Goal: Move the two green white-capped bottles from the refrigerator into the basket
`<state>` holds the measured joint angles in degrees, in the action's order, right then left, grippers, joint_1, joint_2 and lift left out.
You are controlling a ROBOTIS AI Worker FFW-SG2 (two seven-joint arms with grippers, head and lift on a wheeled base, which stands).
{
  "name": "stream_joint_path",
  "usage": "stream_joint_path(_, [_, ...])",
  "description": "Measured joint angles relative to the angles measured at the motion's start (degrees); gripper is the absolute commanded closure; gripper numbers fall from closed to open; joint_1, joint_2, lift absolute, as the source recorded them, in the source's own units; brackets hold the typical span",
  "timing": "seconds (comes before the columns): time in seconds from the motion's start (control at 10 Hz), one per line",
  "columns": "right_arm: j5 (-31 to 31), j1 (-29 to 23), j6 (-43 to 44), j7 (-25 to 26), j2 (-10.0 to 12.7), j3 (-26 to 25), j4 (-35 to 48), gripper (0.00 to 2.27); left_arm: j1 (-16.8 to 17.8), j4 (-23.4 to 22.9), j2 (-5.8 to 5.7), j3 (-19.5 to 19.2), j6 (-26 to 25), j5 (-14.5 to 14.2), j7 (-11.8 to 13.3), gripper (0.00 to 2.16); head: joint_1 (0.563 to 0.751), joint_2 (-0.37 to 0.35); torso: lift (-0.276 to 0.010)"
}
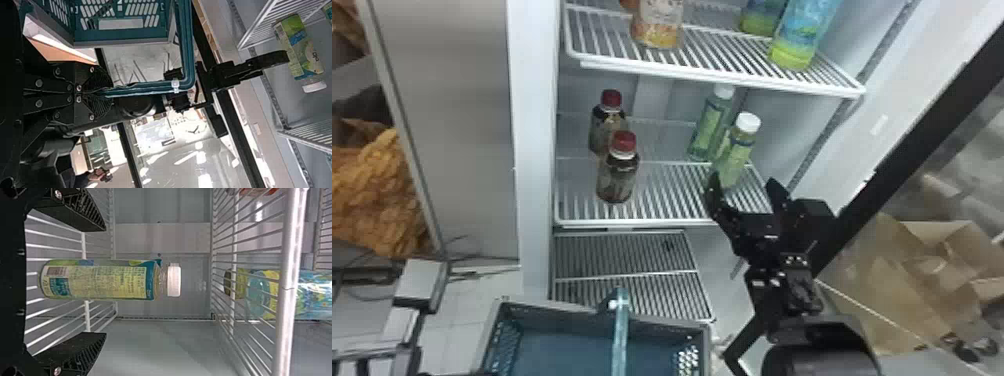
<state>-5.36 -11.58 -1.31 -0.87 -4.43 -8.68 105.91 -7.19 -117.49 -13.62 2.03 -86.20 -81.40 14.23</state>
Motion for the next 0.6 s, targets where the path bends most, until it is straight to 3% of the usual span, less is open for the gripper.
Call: stream_joint_path(0.6, [1.1, 8.5, 0.7, 0.1, -0.5, 0.6, -9.8, 0.09, 0.4, 0.0, 0.0, 0.0, 0.1, 0.0, 0.0, 1.16, 0.695, -0.35, -0.263])
